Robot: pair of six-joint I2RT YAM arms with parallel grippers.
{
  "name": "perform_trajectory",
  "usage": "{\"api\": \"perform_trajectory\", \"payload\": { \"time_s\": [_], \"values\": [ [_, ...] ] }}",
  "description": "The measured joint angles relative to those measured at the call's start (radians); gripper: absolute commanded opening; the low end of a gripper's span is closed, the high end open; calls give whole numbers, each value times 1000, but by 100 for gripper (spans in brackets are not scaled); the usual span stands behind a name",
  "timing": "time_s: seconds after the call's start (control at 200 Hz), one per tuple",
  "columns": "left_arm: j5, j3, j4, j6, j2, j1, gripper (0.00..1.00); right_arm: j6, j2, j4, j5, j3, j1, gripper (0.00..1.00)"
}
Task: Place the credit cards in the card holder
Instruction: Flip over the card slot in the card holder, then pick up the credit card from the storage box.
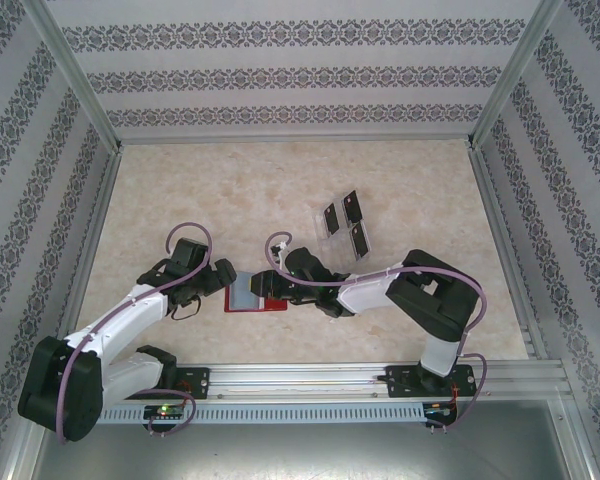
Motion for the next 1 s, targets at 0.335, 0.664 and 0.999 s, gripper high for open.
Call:
{"api": "perform_trajectory", "payload": {
  "time_s": [0.335, 0.664, 0.999],
  "values": [
    [20, 0, 5, 7, 5, 2, 100, 0, -5, -15, 7, -4, -3, 37],
    [85, -4, 70, 11, 114, -1, 100, -96, -285, -400, 109, 27, -144, 48],
    [55, -19, 83, 10, 105, -14, 100, -266, -380, -923, 254, 224, -301, 47]
  ]
}}
